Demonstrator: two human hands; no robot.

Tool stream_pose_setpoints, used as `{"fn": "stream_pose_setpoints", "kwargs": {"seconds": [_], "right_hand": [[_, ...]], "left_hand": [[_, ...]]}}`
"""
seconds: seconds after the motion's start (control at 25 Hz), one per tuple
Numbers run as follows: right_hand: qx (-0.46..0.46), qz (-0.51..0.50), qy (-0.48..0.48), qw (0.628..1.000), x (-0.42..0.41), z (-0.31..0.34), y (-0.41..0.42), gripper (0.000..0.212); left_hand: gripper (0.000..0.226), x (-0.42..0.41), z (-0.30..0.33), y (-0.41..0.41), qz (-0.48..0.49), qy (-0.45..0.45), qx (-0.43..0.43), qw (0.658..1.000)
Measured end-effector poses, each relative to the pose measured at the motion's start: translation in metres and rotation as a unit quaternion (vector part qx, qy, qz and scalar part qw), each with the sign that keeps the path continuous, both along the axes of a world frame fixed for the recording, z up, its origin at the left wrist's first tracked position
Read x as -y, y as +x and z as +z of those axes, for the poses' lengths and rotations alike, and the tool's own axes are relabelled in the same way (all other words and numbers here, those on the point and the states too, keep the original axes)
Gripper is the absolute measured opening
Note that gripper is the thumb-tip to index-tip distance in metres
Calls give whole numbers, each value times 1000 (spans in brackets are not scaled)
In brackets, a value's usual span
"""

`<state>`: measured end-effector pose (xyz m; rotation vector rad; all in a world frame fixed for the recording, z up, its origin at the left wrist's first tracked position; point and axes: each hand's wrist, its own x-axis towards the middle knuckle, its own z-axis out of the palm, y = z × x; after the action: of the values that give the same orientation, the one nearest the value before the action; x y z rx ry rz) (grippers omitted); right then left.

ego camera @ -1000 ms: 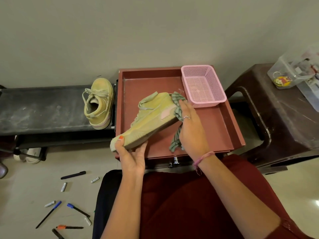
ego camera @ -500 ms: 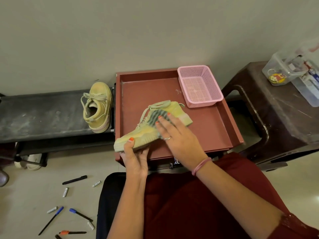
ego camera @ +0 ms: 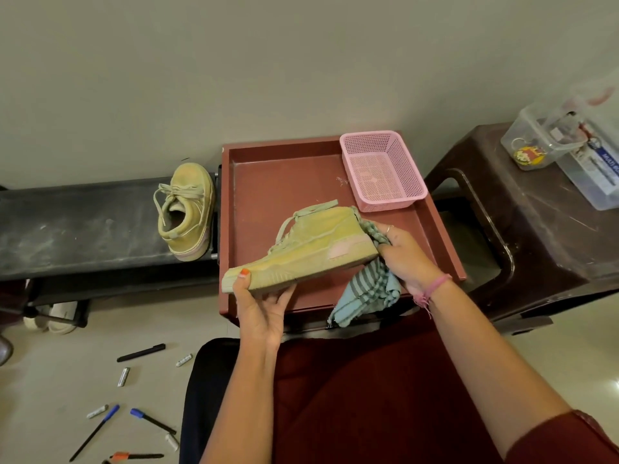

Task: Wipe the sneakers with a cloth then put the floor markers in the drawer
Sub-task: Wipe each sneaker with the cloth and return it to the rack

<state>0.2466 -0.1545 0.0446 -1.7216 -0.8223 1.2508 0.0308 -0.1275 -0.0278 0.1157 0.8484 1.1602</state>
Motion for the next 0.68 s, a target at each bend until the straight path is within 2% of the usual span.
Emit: {"fn": "stream_pose_setpoints", "kwargs": {"seconds": [0.2,0.36,0.48,0.6,0.68], "right_hand": [[110,-34,85,990,14,7,-14,60],[209,-50,115,970,30,12,-19,62],[238,-57,114,963,33,16,-19,62],[251,-49,119,959,34,17,-23,62],[261,-48,121,957,34,21,-23,63]], "left_hand": [[70,-2,4,25,16,-72,48,996],[59,-10,16,48,9,-108,70,992],[52,-6,22,67,-3,-145,78,986],[67,0,32,75,-9,-152,101,983],[59,6,39,77,-41,-139,95,985]]}}
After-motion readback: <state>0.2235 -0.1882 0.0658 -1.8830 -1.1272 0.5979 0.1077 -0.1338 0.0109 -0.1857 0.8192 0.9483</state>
